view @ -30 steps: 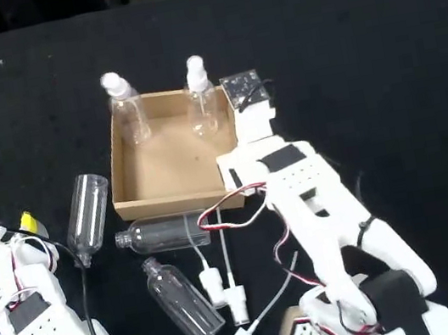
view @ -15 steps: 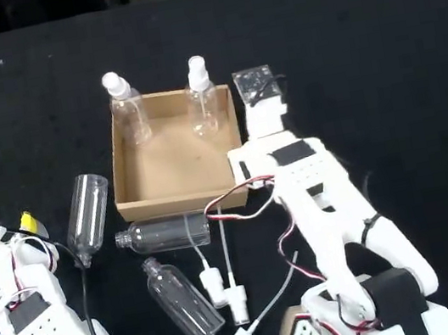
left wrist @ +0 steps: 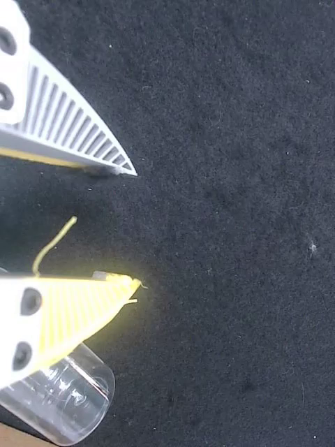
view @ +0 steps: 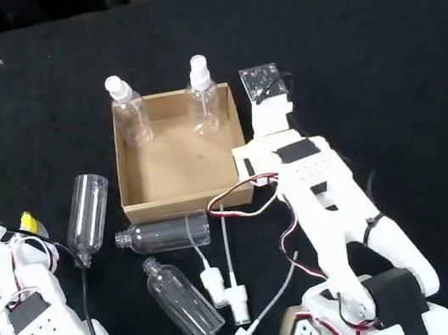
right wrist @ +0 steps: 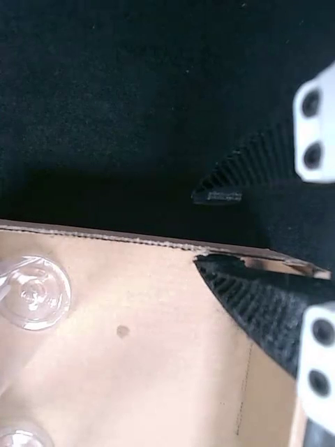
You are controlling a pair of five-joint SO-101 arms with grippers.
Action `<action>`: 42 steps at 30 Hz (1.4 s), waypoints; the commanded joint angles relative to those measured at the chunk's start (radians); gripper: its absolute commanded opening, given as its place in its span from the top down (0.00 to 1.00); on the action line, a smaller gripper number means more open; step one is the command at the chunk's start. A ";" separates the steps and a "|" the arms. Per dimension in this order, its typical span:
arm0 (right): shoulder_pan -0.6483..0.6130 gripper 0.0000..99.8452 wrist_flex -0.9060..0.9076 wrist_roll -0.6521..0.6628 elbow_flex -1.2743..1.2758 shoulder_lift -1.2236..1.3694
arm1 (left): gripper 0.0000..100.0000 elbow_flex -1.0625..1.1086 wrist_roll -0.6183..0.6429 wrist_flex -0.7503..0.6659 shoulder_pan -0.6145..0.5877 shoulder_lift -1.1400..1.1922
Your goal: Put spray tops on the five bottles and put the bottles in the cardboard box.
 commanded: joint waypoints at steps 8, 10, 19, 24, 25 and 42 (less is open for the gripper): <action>0.057 0.91 0.178 0.015 -0.102 -0.223 | 0.80 -0.140 -0.072 0.106 0.002 -0.012; 0.097 0.91 0.175 0.041 -0.073 -0.240 | 0.80 -0.242 -0.101 0.216 0.002 -0.002; 0.210 0.91 0.008 0.049 0.051 -0.245 | 0.80 -0.625 -0.382 0.559 0.222 0.057; 0.210 0.91 -0.044 0.051 0.093 -0.245 | 0.80 -0.786 -0.565 0.772 0.410 0.229; 0.210 0.91 -0.049 0.051 0.096 -0.245 | 0.80 -0.808 -0.565 0.786 0.415 0.265; 0.209 0.91 -0.055 0.051 0.104 -0.245 | 0.80 -0.860 -0.704 0.720 0.386 0.732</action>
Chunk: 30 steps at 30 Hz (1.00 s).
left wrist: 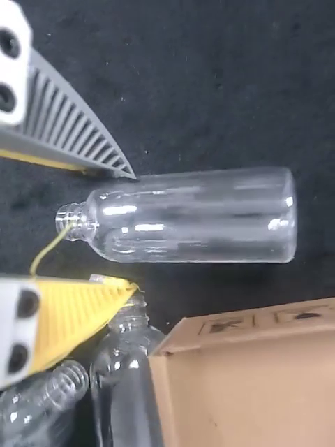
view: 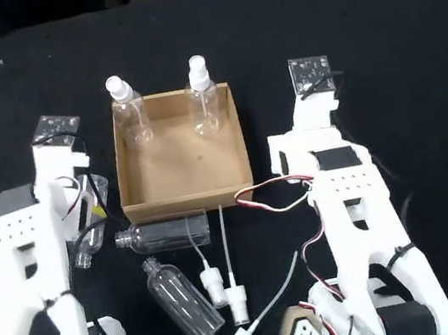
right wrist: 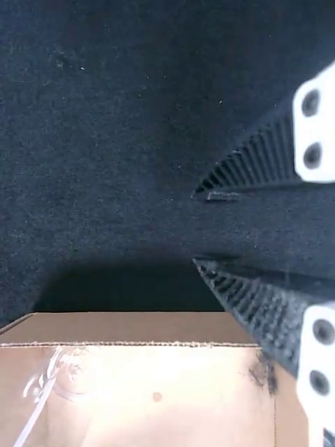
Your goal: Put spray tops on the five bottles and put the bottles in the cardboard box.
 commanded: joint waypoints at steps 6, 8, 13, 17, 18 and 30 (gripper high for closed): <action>0.017 0.91 -0.031 0.009 0.008 -0.051 | 0.80 -0.051 -0.040 -0.184 -0.062 0.186; 0.017 0.91 -0.031 0.009 0.008 -0.051 | 0.80 -0.053 -0.040 -0.193 -0.062 0.224; 0.017 0.91 -0.031 0.009 0.008 -0.051 | 0.80 -0.058 -0.041 -0.222 -0.064 0.301; 0.017 0.91 -0.031 0.009 0.010 -0.051 | 0.80 -0.047 -0.089 -0.304 -0.062 0.368; 0.017 0.91 -0.031 0.009 0.010 -0.051 | 0.80 -0.053 -0.104 -0.316 -0.062 0.385; 0.017 0.91 -0.031 0.009 0.010 -0.051 | 0.72 -0.257 -0.144 -0.149 -0.097 0.437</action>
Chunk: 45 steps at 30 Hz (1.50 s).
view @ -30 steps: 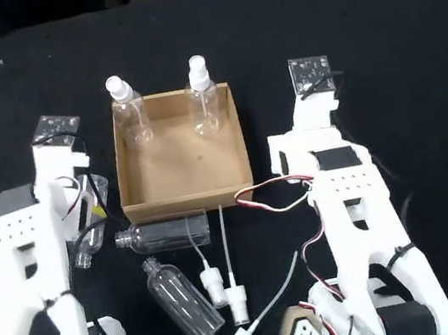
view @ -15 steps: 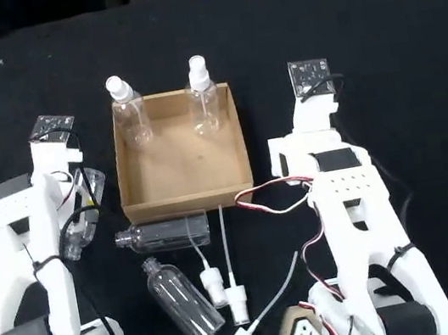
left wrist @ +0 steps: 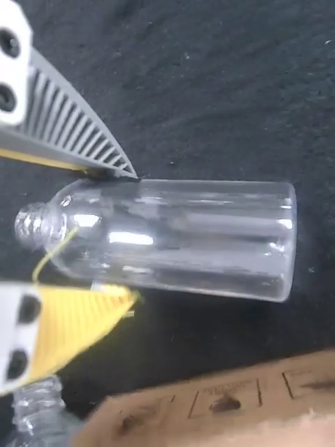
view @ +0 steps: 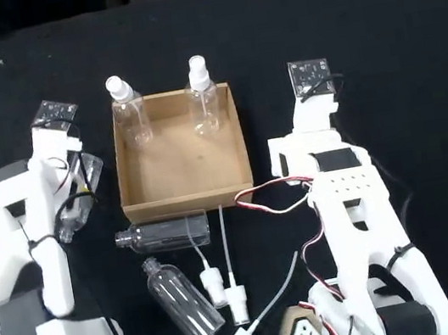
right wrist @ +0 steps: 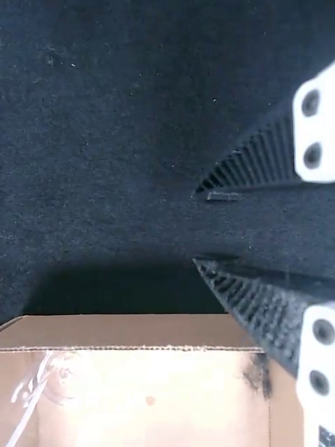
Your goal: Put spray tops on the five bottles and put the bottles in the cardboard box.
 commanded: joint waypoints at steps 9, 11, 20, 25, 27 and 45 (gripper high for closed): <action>0.017 0.91 -0.031 0.009 -0.007 -0.051 | 0.71 -0.309 -0.058 0.215 -0.067 0.018; 0.017 0.91 -0.031 0.009 -0.007 -0.051 | 0.71 -0.320 -0.060 0.213 -0.065 0.020; 0.017 0.91 -0.031 0.009 -0.007 -0.051 | 0.71 -0.283 -0.055 0.186 -0.061 0.158; 0.017 0.91 -0.031 0.009 -0.007 -0.051 | 0.71 -0.283 -0.054 0.180 -0.061 0.221; 0.017 0.91 -0.031 0.009 -0.007 -0.051 | 0.71 -0.283 -0.054 0.157 -0.062 0.235; 0.017 0.91 -0.031 0.009 -0.007 -0.051 | 0.87 -0.277 0.324 0.167 -0.495 0.092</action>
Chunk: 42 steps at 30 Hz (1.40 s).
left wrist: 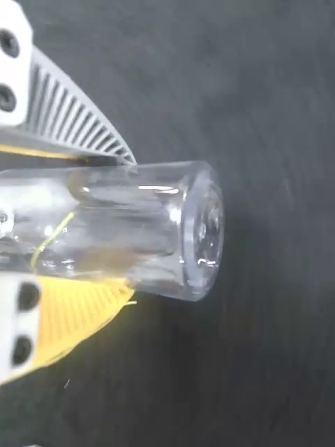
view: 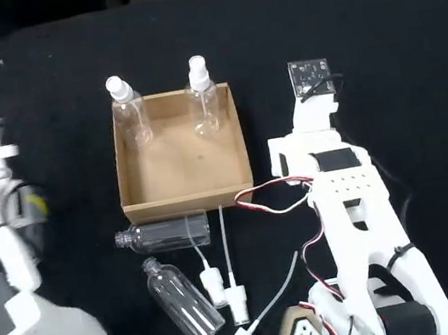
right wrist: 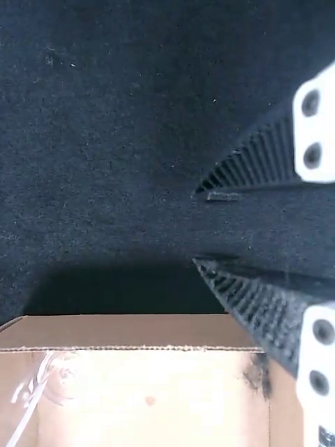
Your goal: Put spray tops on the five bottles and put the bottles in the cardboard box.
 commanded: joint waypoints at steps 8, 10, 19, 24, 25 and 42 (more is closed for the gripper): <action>0.017 0.91 -0.031 0.009 -0.005 -0.051 | 0.70 -0.016 0.841 0.009 -0.375 -0.081; 0.017 0.91 -0.031 0.009 -0.005 -0.051 | 0.68 -0.016 0.916 0.011 -0.374 -0.086; 0.017 0.91 -0.031 0.009 -0.005 -0.051 | 0.68 -0.286 0.660 0.232 -0.390 -0.078; 0.017 0.91 -0.031 0.009 -0.005 -0.051 | 0.68 -0.367 0.149 0.157 -0.412 -0.058; 0.017 0.91 -0.031 0.009 -0.005 -0.051 | 0.68 -0.367 0.071 0.141 -0.412 -0.044; 0.017 0.91 -0.031 0.009 -0.005 -0.051 | 0.68 -0.390 -0.362 -0.044 -0.582 0.138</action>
